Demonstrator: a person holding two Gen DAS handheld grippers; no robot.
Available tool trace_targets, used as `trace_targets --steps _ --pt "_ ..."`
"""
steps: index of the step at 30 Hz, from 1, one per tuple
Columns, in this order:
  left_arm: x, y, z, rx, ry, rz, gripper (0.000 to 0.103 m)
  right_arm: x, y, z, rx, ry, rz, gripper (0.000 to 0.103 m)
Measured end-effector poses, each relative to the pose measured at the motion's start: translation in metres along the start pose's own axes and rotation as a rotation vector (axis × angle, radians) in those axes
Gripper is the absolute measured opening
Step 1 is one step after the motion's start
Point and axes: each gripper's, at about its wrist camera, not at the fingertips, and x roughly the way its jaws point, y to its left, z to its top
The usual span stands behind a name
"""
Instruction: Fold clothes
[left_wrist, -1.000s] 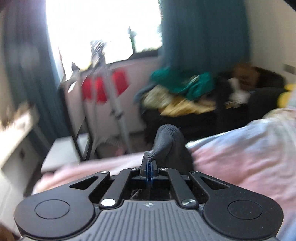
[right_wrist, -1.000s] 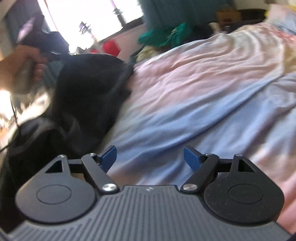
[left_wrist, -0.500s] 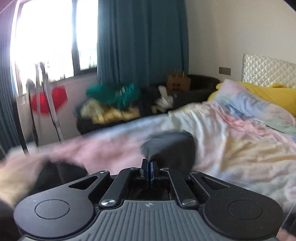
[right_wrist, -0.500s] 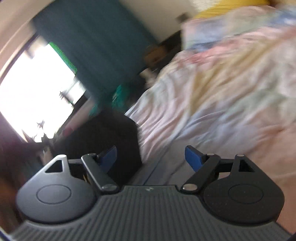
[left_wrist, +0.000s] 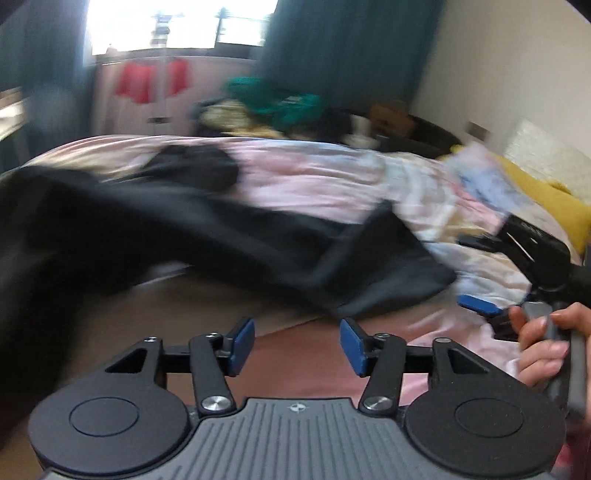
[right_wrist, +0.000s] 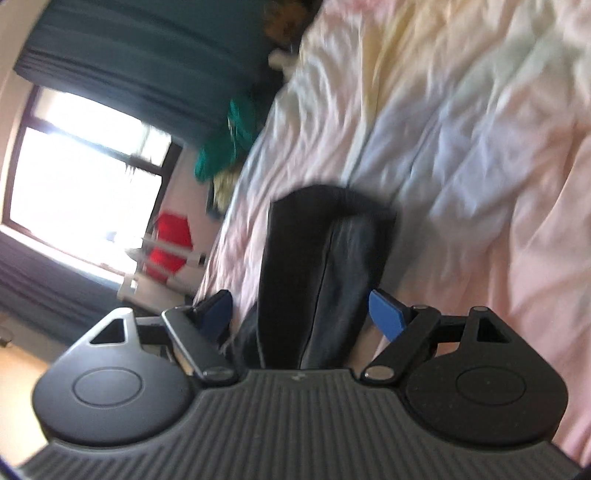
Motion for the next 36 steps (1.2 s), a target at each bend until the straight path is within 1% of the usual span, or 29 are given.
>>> trace_targets --steps 2,3,4,8,10,12,15,16,18,19,20,21,22,23,24,25,26,29,32,34,35,36 --pt "-0.025 0.033 -0.011 -0.031 -0.024 0.113 0.059 0.006 -0.003 -0.01 0.033 0.047 -0.012 0.084" --pt "-0.035 0.049 -0.018 -0.047 -0.038 0.158 0.059 0.01 -0.004 -0.015 0.046 0.066 -0.021 0.084" --pt "-0.043 0.063 -0.026 -0.072 -0.053 0.187 0.061 0.015 -0.005 -0.019 0.058 0.089 -0.031 0.084" --pt "-0.056 0.109 -0.047 -0.176 -0.099 0.244 0.061 0.035 0.002 -0.035 0.049 0.168 -0.044 0.084" --pt "-0.059 0.13 -0.056 -0.221 -0.116 0.265 0.061 0.045 0.013 -0.042 0.011 0.165 -0.064 0.084" --pt "-0.054 0.14 -0.055 -0.247 -0.1 0.254 0.061 0.055 0.025 -0.048 -0.029 0.148 -0.097 0.084" --pt "-0.049 0.152 -0.056 -0.226 -0.142 0.242 0.061 0.075 0.04 -0.056 -0.092 0.083 -0.177 0.076" --pt "-0.047 0.156 -0.056 -0.227 -0.15 0.235 0.061 0.083 0.042 -0.058 -0.114 0.057 -0.212 0.074" --pt "-0.045 0.165 -0.056 -0.243 -0.162 0.211 0.061 0.093 0.043 -0.064 -0.15 0.009 -0.248 0.072" --pt "-0.044 0.17 -0.054 -0.259 -0.17 0.197 0.061 0.095 0.043 -0.066 -0.163 -0.018 -0.266 0.06" --pt "-0.042 0.173 -0.052 -0.275 -0.178 0.182 0.061 0.096 0.044 -0.067 -0.171 -0.043 -0.288 0.041" --pt "-0.042 0.169 -0.054 -0.295 -0.184 0.166 0.061 0.094 0.044 -0.065 -0.163 -0.058 -0.294 0.032" --pt "-0.043 0.171 -0.055 -0.316 -0.19 0.147 0.061 0.091 0.043 -0.061 -0.141 -0.067 -0.285 0.02" --pt "-0.044 0.174 -0.055 -0.335 -0.196 0.131 0.061 0.088 0.042 -0.056 -0.119 -0.076 -0.277 0.012" --pt "-0.046 0.176 -0.056 -0.353 -0.202 0.117 0.061 0.085 0.041 -0.052 -0.097 -0.085 -0.268 0.01" --pt "-0.048 0.177 -0.056 -0.367 -0.206 0.106 0.061 0.077 0.043 -0.046 -0.1 -0.112 -0.257 0.009" --pt "-0.051 0.178 -0.056 -0.38 -0.211 0.093 0.061 0.066 0.048 -0.038 -0.125 -0.154 -0.245 0.007" --pt "-0.058 0.179 -0.056 -0.41 -0.224 0.064 0.061 0.033 0.06 -0.015 -0.184 -0.272 -0.211 0.007" --pt "-0.065 0.18 -0.055 -0.438 -0.233 0.038 0.061 0.009 0.044 0.013 -0.154 -0.35 -0.249 0.007" --pt "-0.068 0.181 -0.056 -0.46 -0.228 0.015 0.061 0.005 0.02 0.028 -0.149 -0.35 -0.316 0.007" --pt "-0.071 0.181 -0.057 -0.476 -0.226 0.006 0.061 0.005 0.004 0.032 -0.12 -0.33 -0.339 0.007" --pt "-0.074 0.181 -0.058 -0.486 -0.229 0.004 0.061 0.004 -0.013 0.033 -0.06 -0.297 -0.35 0.007"
